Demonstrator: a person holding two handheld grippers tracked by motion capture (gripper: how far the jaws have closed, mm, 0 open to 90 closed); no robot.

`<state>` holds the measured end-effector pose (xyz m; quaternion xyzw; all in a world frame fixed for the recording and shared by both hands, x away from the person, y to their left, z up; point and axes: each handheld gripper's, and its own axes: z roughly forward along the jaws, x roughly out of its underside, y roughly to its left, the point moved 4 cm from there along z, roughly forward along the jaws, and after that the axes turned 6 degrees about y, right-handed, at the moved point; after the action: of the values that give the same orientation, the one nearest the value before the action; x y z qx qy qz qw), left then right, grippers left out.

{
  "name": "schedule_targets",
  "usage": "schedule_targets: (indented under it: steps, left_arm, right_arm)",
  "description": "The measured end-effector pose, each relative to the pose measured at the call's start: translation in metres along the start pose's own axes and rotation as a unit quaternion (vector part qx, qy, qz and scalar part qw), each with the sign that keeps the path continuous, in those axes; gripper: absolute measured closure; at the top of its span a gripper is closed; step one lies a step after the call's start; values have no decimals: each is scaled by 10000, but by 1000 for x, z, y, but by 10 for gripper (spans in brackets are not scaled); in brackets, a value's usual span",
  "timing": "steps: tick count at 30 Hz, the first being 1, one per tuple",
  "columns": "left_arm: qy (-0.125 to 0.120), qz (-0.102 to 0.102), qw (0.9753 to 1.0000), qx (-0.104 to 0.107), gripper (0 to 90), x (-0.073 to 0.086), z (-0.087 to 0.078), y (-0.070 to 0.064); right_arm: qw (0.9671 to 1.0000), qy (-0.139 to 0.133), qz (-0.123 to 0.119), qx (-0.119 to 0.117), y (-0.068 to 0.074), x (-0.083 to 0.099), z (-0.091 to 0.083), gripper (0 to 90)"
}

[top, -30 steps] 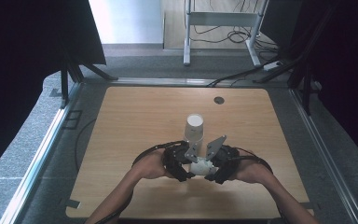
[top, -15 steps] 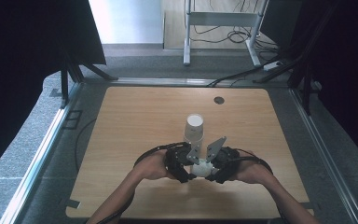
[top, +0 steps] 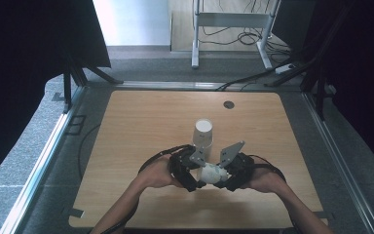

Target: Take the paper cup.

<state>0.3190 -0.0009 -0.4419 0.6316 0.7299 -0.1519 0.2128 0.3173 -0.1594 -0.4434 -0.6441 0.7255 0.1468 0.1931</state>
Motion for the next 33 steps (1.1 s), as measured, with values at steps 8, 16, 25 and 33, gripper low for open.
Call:
schedule_targets:
  steps: [8,16,25,33]
  left_arm:
    - [-463,-339,9983,85,121,-1,-11,4]
    - [-1103,-671,9912,283,95,0,-22,6]
    - [-1542,-811,9838,414,121,-1,-28,7]
    - [-1825,-881,9767,701,140,-2,-23,8]
  right_arm:
    - [9985,-490,264,1,-1,6,-9,368]
    - [9930,-1073,494,13,-3,13,-12,368]
    - [9866,-1525,578,33,-2,17,-10,368]
    - [9808,-1881,522,-15,2,20,-11,368]
